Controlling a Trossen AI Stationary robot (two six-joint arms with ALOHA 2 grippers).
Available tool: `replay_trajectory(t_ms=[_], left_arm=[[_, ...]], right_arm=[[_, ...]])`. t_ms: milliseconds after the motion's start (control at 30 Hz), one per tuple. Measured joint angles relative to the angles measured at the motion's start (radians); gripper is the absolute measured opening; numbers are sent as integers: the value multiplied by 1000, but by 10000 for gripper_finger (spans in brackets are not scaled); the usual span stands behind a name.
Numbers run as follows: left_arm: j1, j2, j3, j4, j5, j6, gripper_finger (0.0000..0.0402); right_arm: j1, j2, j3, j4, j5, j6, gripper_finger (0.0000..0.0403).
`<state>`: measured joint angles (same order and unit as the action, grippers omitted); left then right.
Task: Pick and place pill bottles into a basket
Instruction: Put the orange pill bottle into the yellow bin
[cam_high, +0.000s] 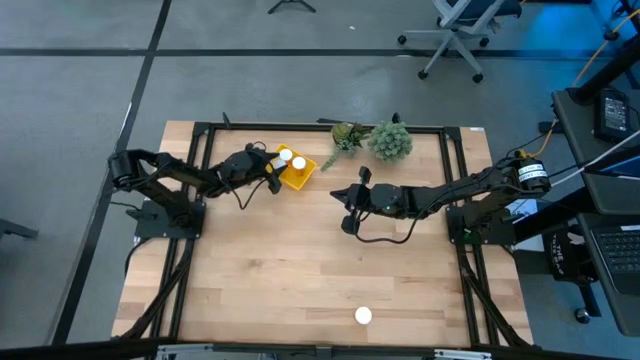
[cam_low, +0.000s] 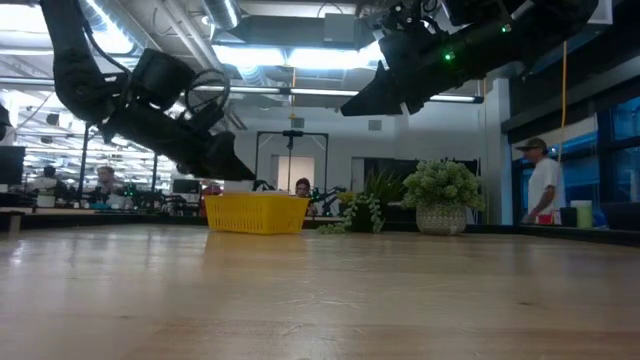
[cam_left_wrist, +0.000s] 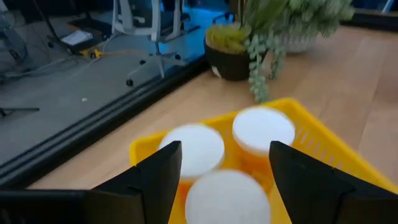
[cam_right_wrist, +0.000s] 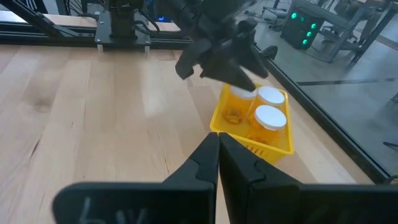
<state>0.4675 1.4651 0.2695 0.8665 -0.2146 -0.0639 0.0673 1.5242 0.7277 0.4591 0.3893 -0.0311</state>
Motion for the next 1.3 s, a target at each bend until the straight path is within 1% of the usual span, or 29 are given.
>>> replay_trajectory(t_ms=[267, 367, 467, 633, 767, 1000, 1100, 1200, 1233, 1300], left_arm=[[-21, -129, 0, -16, 4, 52, 237], [-46, -188, 0, -68, 38, 58, 236], [-88, -253, 0, -149, 55, 70, 224], [-175, -364, 0, -276, 56, 69, 186], [-257, -432, 0, -351, 56, 70, 150], [-402, -482, 0, -462, 59, 70, 80], [-458, -483, 0, -505, 110, 83, 52], [-515, -482, 0, -534, 174, 90, 21], [-535, -483, 0, -533, 185, 81, 11], [-575, -482, 0, -534, 192, 69, 4]], right_arm=[[0, 0, 0, -2, 0, -4, 16], [0, 0, 0, -1, 0, -4, 16], [0, 0, 0, -1, 0, -4, 16], [3, -4, 3, -2, 0, -4, 16], [19, -36, 5, -3, -1, -22, 16], [73, -94, 5, -38, 0, -28, 16], [113, -95, 6, -110, -2, -22, 16], [163, -94, 5, -173, -1, 28, 16], [182, -94, 6, -186, -1, 43, 16], [222, -94, 6, -196, 0, 60, 16]])
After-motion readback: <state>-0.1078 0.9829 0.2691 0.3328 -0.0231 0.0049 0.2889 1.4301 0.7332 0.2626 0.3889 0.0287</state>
